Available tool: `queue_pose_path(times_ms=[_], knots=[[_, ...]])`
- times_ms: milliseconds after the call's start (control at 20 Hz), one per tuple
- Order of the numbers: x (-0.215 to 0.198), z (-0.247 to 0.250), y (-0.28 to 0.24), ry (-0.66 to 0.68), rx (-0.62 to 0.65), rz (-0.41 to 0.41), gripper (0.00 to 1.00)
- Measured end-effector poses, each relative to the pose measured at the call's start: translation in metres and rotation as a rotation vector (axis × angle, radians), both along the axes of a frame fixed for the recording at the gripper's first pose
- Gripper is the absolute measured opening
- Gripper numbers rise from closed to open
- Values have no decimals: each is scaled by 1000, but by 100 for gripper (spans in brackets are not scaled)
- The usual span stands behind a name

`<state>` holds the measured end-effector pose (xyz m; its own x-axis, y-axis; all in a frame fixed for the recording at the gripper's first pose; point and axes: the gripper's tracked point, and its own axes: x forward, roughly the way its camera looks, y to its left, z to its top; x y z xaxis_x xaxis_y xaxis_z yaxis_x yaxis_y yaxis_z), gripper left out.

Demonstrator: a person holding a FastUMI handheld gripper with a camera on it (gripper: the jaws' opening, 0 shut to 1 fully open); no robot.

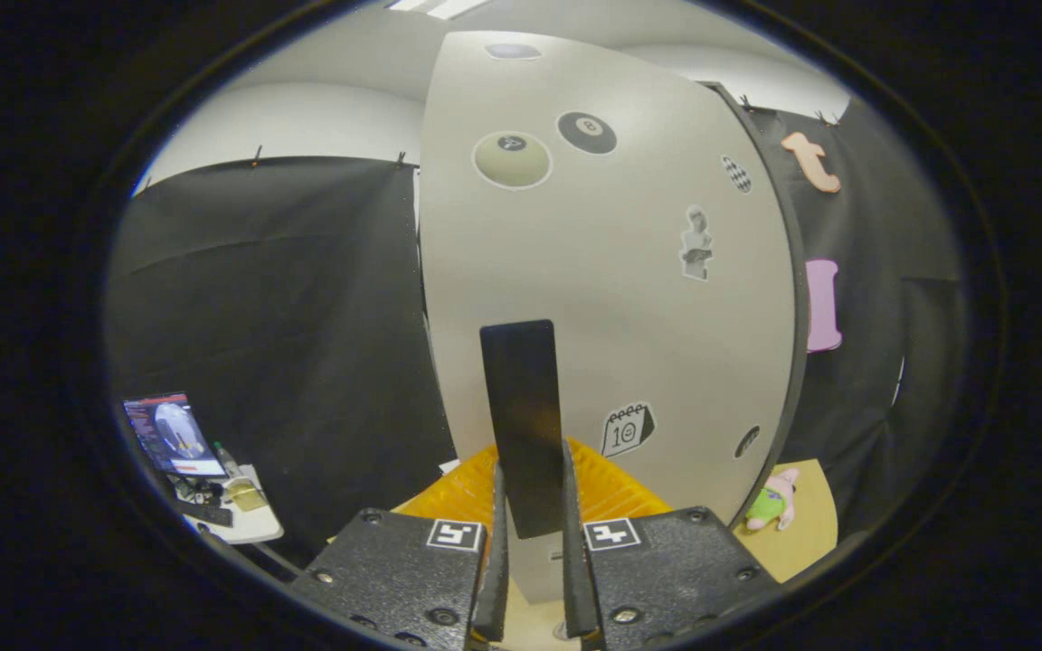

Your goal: Open the shoe cabinet door, grab the shoes and put them into the shoe cabinet, then close the shoe cabinet door.

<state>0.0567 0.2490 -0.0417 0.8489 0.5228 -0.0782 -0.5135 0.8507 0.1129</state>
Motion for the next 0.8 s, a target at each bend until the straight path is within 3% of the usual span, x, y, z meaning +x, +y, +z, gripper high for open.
queue_pose_path(times_ms=[150,350,500,800], knots=[[-4,-3,-17,-12,1,-5,28],[-15,-4,-46,-38,-44,-76,27],[-17,-7,-93,-60,-114,-153,26],[0,-7,-203,-14,-64,-375,15]])
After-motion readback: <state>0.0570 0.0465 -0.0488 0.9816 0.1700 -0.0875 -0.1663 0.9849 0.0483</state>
